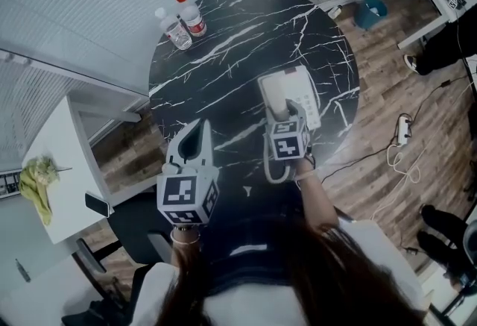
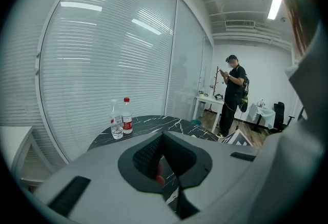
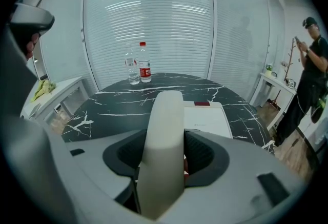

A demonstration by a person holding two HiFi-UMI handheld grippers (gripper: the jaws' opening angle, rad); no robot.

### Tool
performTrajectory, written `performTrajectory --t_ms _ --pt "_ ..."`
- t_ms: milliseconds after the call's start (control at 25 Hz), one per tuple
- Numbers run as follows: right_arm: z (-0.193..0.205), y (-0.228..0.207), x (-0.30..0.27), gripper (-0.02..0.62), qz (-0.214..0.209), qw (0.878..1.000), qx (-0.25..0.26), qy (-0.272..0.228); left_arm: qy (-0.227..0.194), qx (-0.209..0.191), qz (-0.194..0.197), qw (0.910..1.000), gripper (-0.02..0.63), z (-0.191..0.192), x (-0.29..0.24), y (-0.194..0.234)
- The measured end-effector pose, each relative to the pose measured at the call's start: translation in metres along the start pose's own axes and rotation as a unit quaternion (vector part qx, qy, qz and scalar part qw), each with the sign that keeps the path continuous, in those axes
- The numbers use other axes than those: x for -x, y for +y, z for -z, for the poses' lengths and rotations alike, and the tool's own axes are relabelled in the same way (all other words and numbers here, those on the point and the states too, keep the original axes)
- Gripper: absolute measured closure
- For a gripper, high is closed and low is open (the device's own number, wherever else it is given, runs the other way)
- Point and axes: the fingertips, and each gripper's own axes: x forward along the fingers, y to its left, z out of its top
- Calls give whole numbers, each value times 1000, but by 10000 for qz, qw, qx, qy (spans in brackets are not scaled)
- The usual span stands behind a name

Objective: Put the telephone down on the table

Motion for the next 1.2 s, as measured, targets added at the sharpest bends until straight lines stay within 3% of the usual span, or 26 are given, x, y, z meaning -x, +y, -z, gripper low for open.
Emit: performTrajectory --t_ms 560,1200 --pt "-5 30 6 371 3 10000 92 -30 -137 137 4 9998 606 5 19 29" --pt "-4 73 2 372 -242 9989 403 76 -233 384 -246 9987 606 14 45 63"
